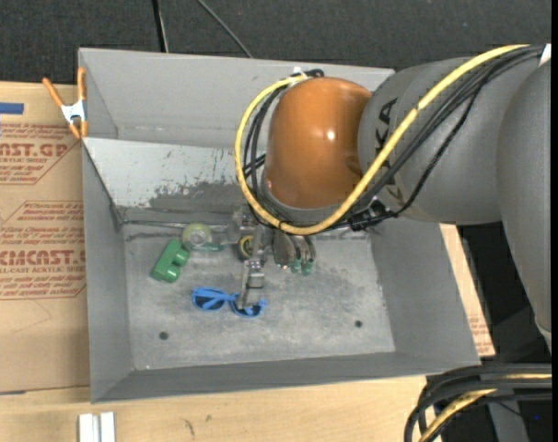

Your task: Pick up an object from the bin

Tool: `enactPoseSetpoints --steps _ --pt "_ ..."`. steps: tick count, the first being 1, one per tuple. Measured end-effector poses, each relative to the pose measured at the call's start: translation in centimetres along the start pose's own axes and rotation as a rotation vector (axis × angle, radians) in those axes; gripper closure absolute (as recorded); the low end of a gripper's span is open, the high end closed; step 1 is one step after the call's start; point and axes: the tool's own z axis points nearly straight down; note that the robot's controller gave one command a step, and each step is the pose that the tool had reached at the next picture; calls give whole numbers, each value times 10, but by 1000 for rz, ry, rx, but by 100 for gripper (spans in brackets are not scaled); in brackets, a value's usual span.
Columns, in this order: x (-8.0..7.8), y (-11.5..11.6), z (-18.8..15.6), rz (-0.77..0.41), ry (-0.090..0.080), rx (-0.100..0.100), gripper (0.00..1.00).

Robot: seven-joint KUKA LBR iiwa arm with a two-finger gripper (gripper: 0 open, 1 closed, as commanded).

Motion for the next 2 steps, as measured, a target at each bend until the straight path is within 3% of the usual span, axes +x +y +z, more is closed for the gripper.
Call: enactPoseSetpoints --steps 1,2 --pt "24 -4 123 -80 10 3 0" --pt "21 -3 118 -79 1 0 100"
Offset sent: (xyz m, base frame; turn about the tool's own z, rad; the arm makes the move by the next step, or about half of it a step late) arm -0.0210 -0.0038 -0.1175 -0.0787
